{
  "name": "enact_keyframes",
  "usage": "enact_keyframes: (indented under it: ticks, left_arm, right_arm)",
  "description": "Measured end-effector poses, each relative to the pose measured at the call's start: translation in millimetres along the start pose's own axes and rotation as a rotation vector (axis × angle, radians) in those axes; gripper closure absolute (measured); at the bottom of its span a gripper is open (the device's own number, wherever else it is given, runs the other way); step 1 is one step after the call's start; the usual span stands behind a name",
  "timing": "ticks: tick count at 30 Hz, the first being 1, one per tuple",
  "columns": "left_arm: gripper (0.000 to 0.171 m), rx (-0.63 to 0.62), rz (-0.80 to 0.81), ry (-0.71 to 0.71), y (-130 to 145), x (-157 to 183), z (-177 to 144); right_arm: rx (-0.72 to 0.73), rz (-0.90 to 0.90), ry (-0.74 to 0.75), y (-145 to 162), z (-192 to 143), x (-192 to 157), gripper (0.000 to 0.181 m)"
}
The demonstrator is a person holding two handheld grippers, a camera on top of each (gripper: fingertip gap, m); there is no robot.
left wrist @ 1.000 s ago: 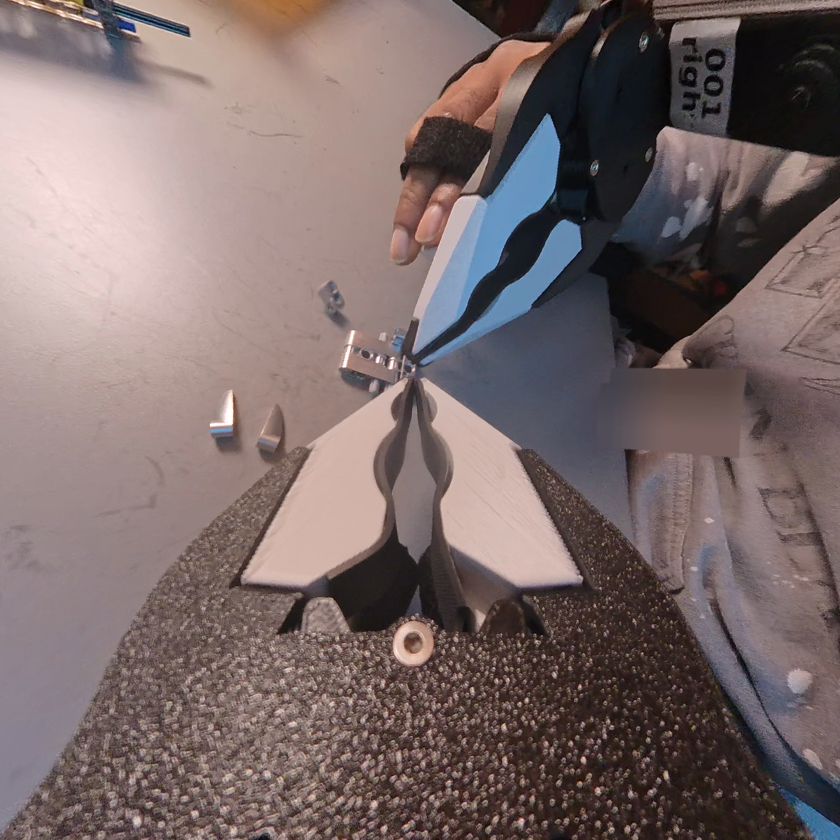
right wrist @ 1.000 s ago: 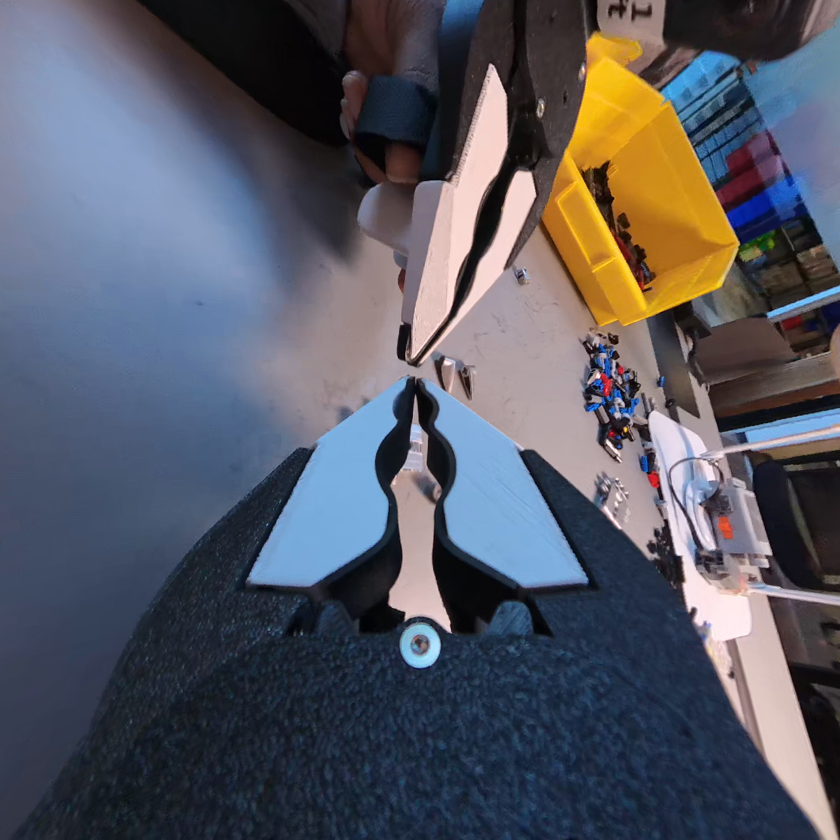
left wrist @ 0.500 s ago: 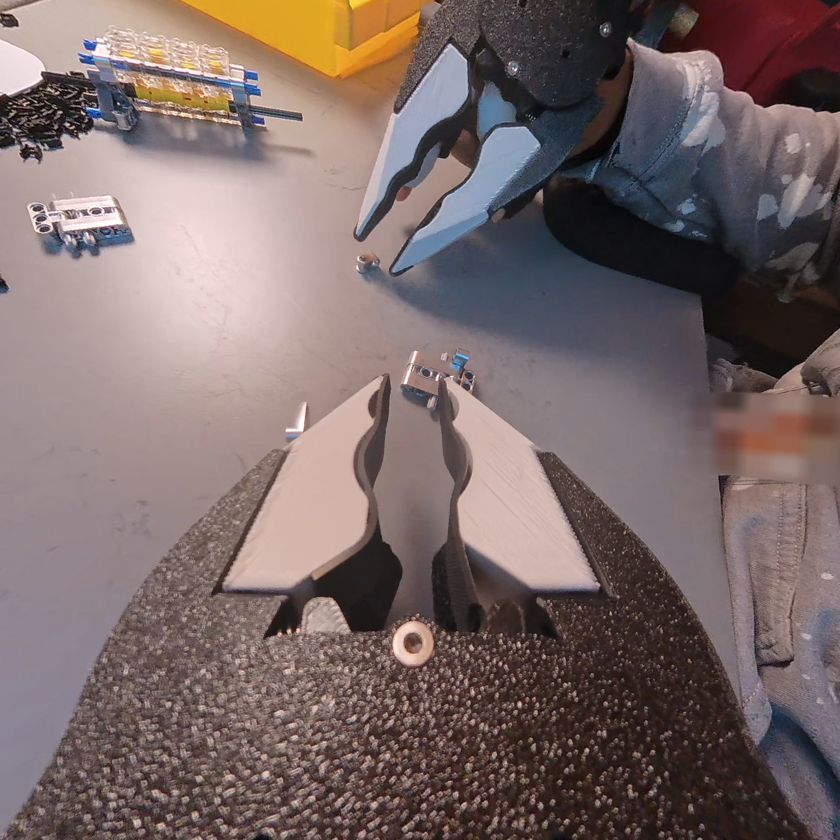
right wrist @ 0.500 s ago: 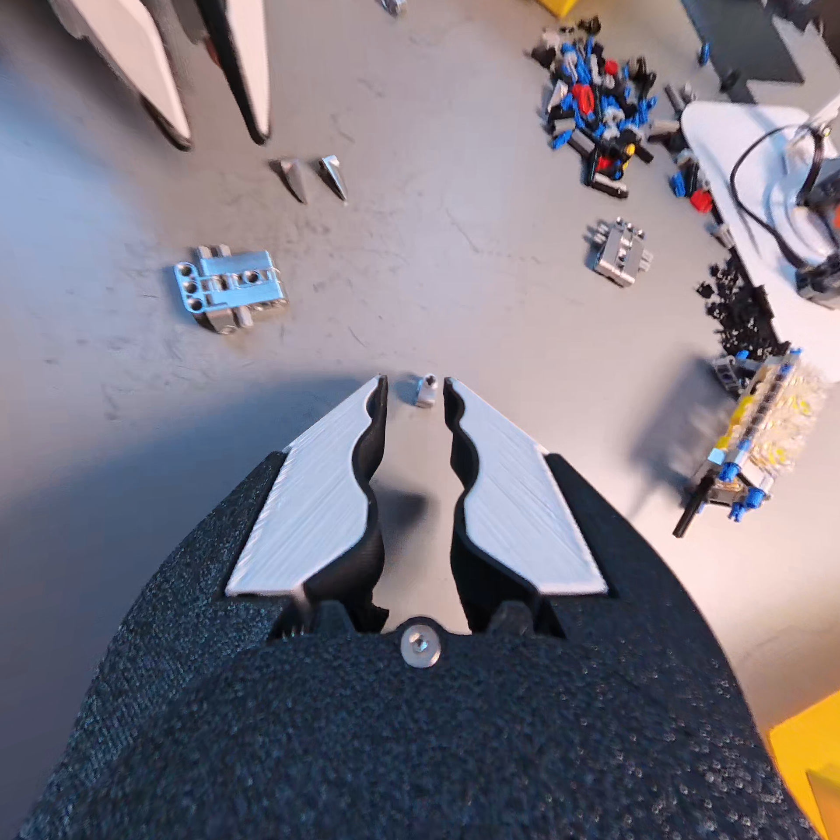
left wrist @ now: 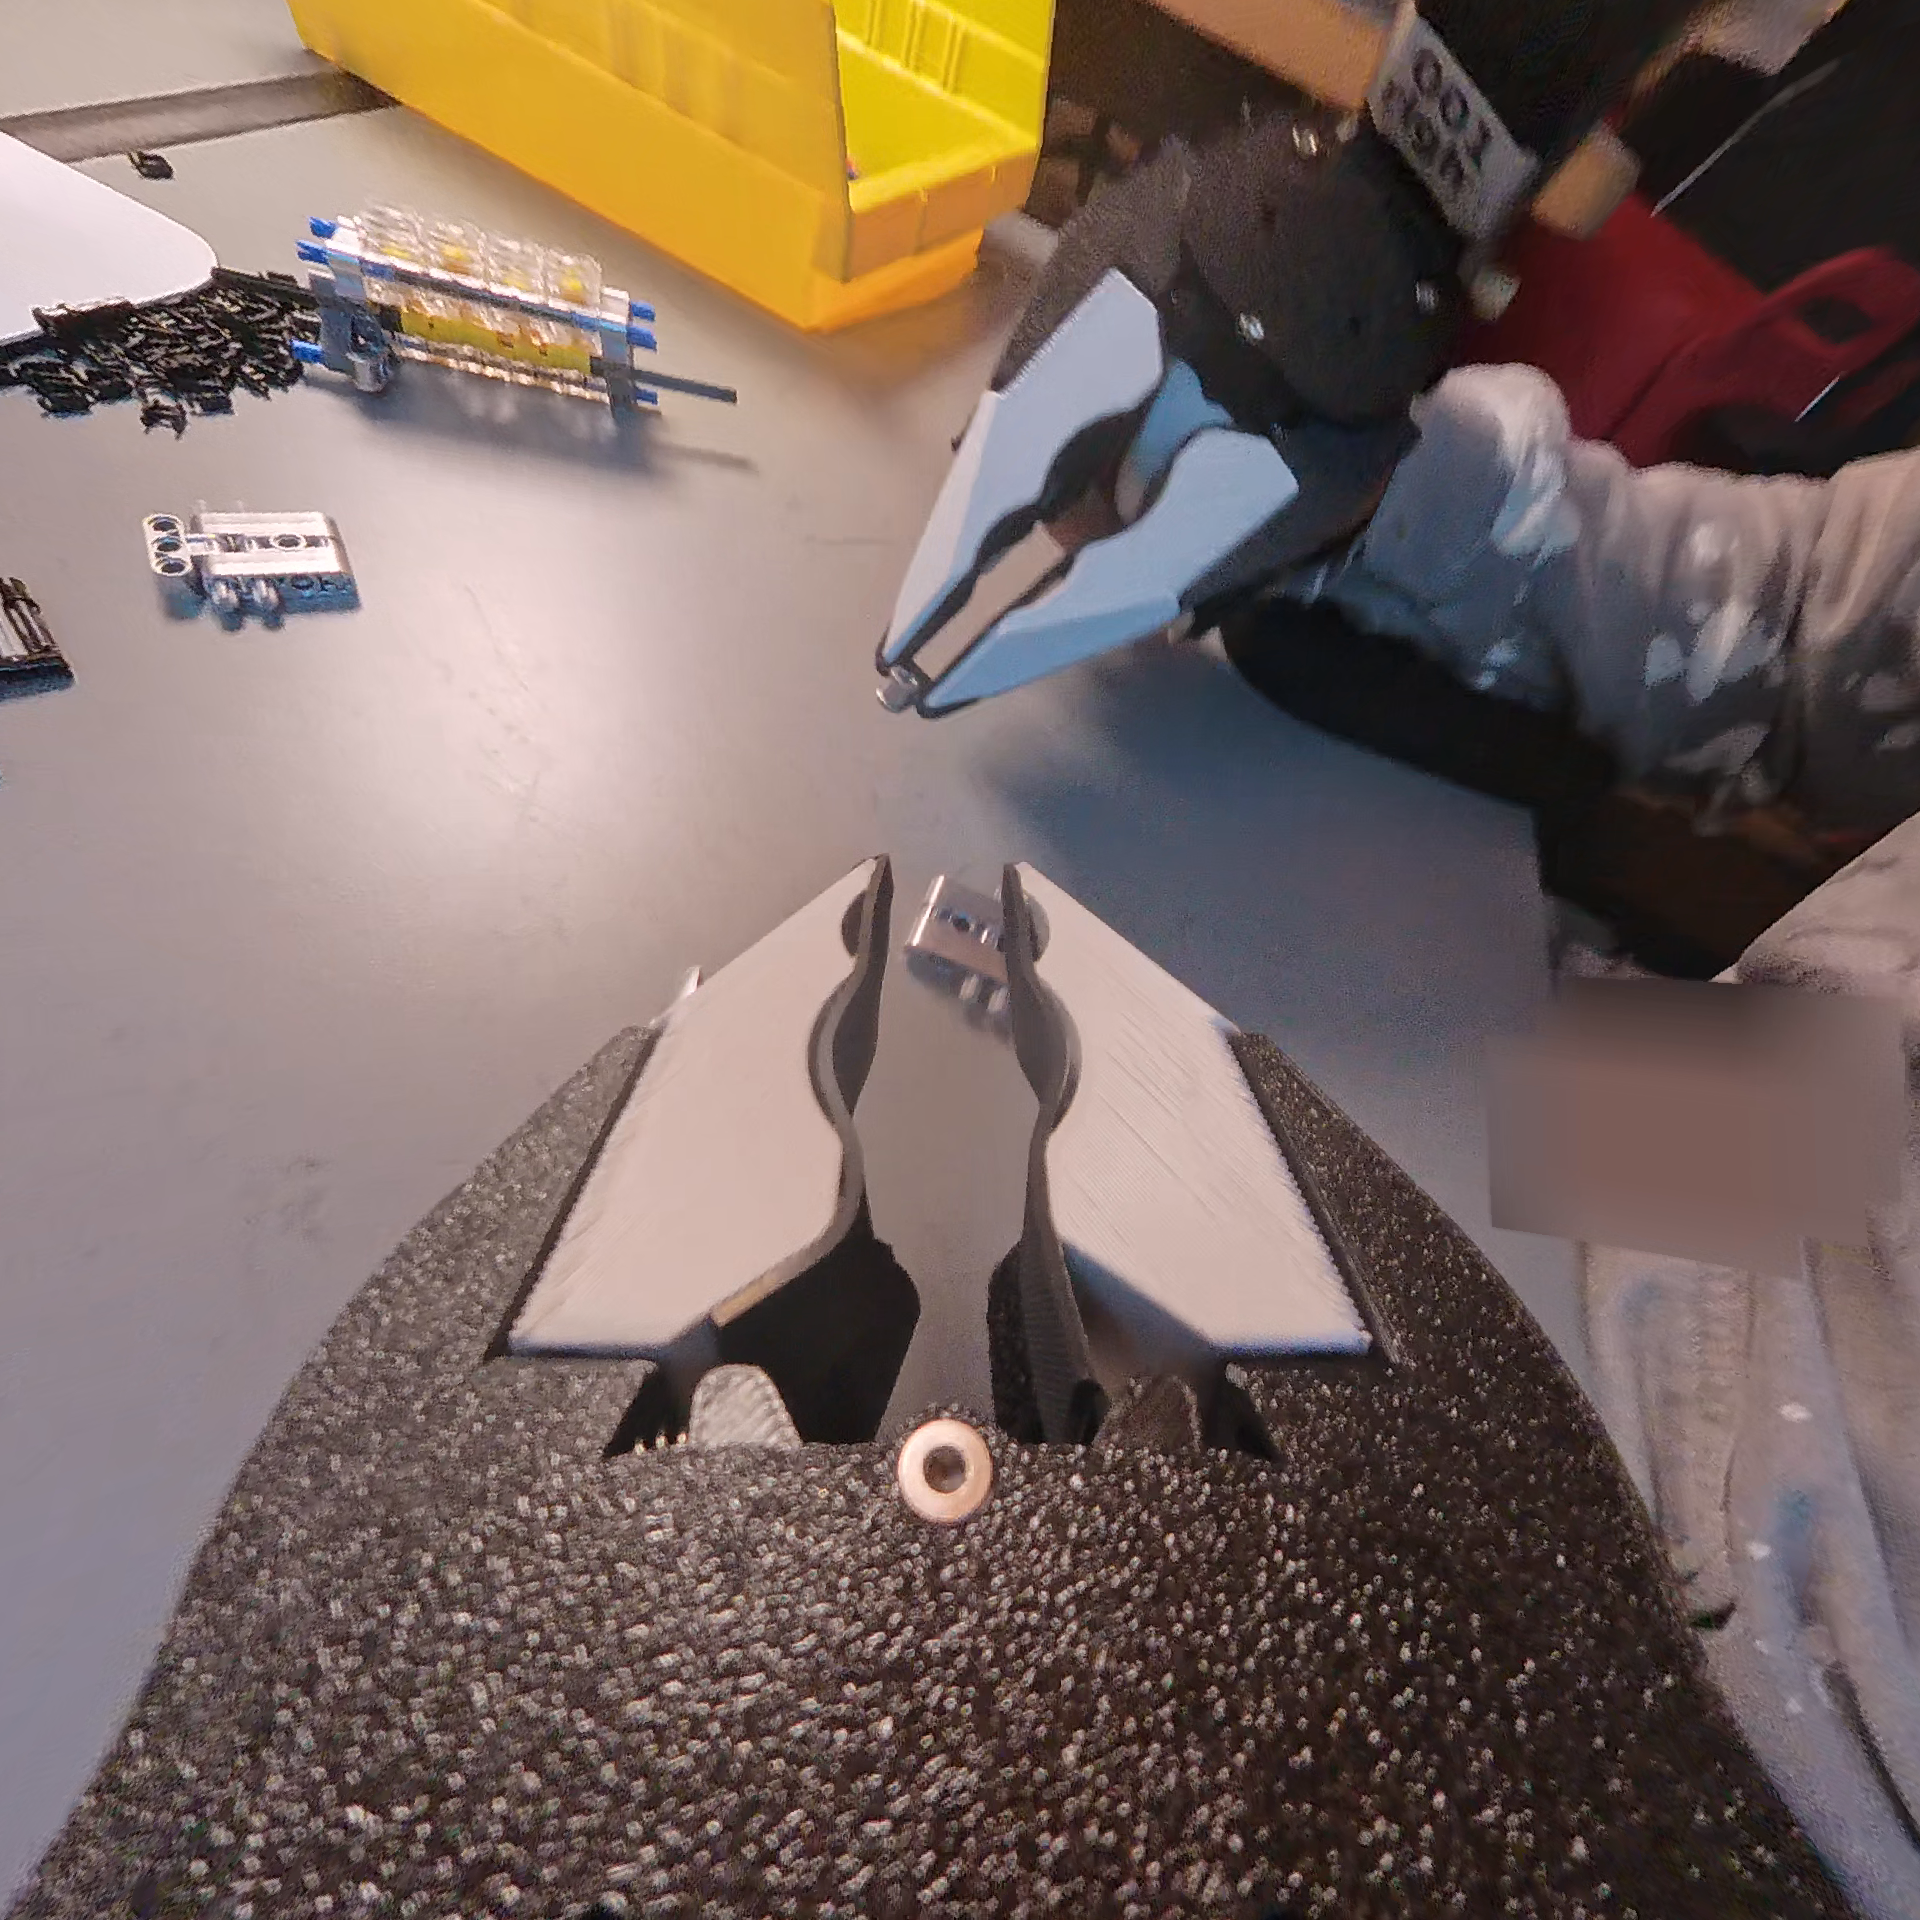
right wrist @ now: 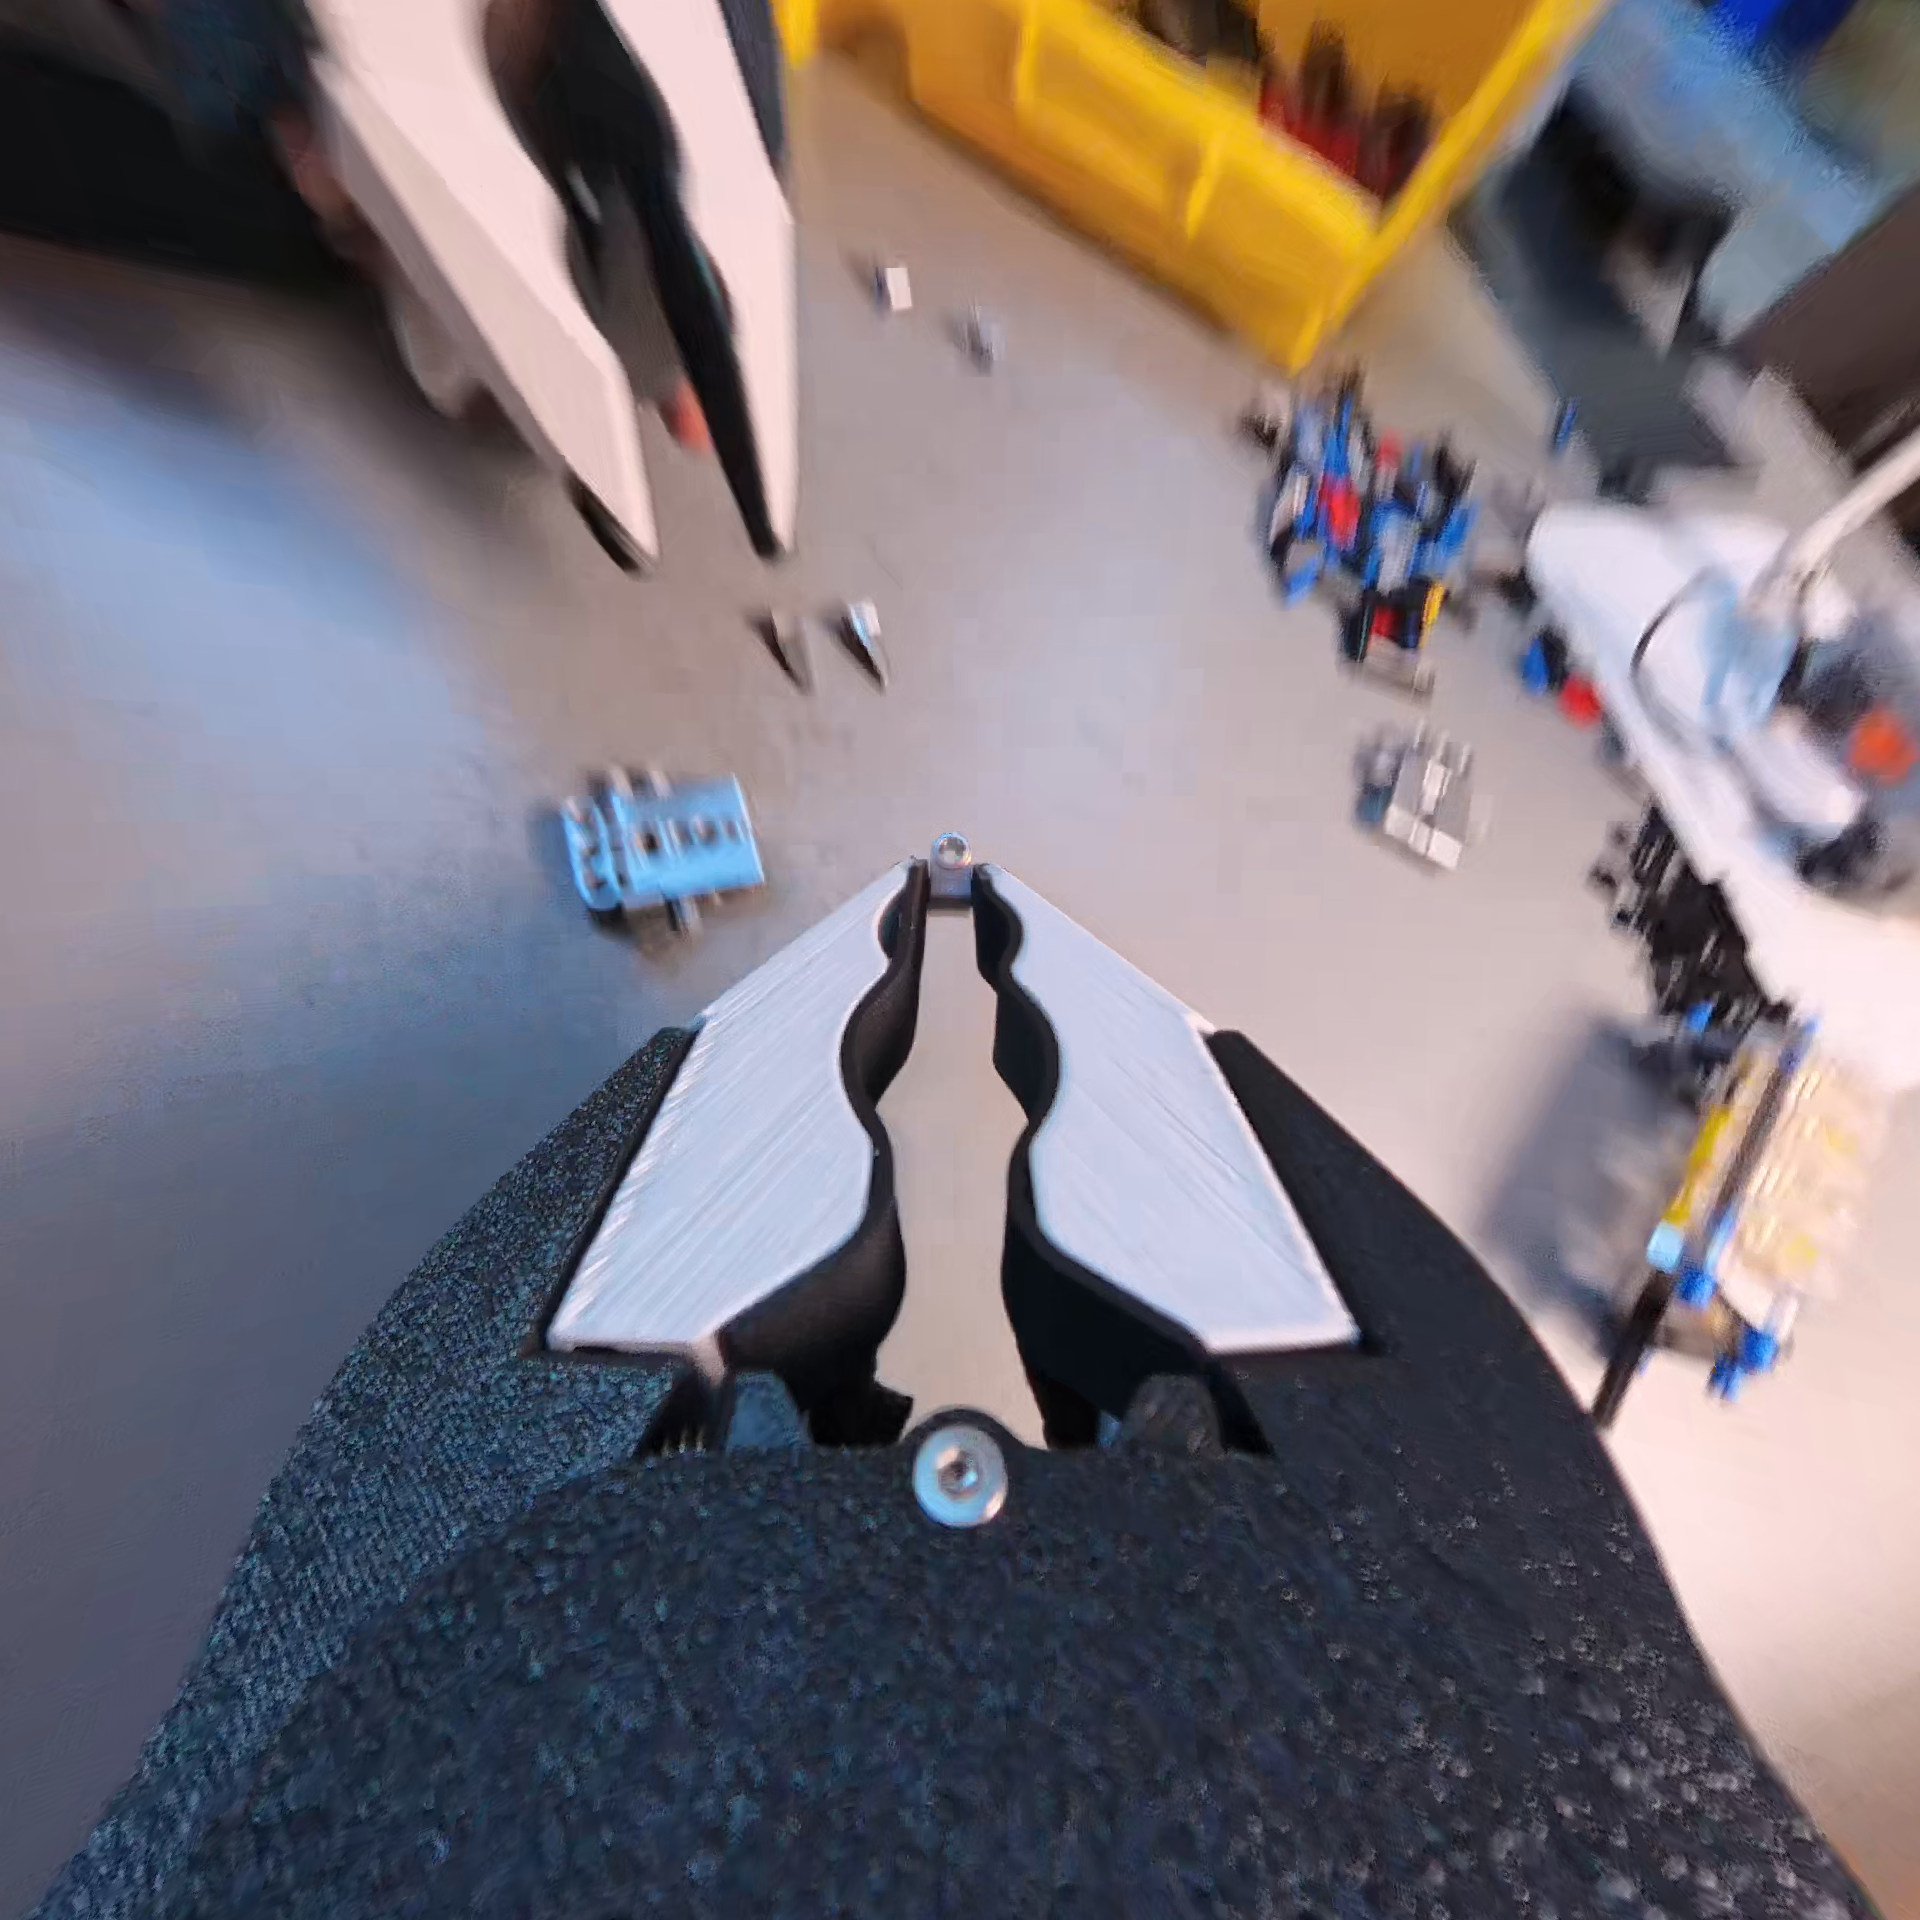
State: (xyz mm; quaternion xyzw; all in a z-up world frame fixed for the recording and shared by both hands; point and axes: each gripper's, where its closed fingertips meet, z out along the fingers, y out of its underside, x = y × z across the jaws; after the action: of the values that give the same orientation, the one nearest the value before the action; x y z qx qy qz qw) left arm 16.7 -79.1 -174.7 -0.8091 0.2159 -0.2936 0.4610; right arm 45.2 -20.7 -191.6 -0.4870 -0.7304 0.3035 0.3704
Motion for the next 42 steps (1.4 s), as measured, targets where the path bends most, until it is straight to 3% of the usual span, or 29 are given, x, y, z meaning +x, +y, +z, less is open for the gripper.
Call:
enact_keyframes:
  ticks: [3, 7, 16, 24, 31, 35, 42]
  left_arm:
    - [0.151, 0.118, -0.133, 0.079, -19, 5, -5]
    - [0.151, 0.212, -0.275, 0.215, -33, 15, -11]
    - [0.164, 0.218, -0.324, 0.272, -33, 20, -12]
    - [0.165, 0.265, -0.402, 0.386, -39, 26, -19]
    - [0.165, 0.257, -0.382, 0.376, -38, 27, -17]
    - [0.164, 0.220, -0.199, 0.245, -34, 23, -15]
    - [0.152, 0.081, 0.492, -0.256, -20, 3, -7]
  right_arm:
    - [0.182, -0.108, 0.006, -45, -2, -21, 0.174]
    - [0.230, -0.269, 0.095, -68, 0, -33, 0.174]
    - [0.251, -0.372, 0.175, -78, -3, -38, 0.174]
    - [0.316, -0.304, 0.137, -83, -9, -39, 0.173]
    - [0.311, -0.291, 0.130, -82, -9, -40, 0.174]
    - [0.310, -0.109, 0.049, -79, -7, -39, 0.174]
    - [0.224, 0.374, -0.161, -65, 3, -32, 0.174]
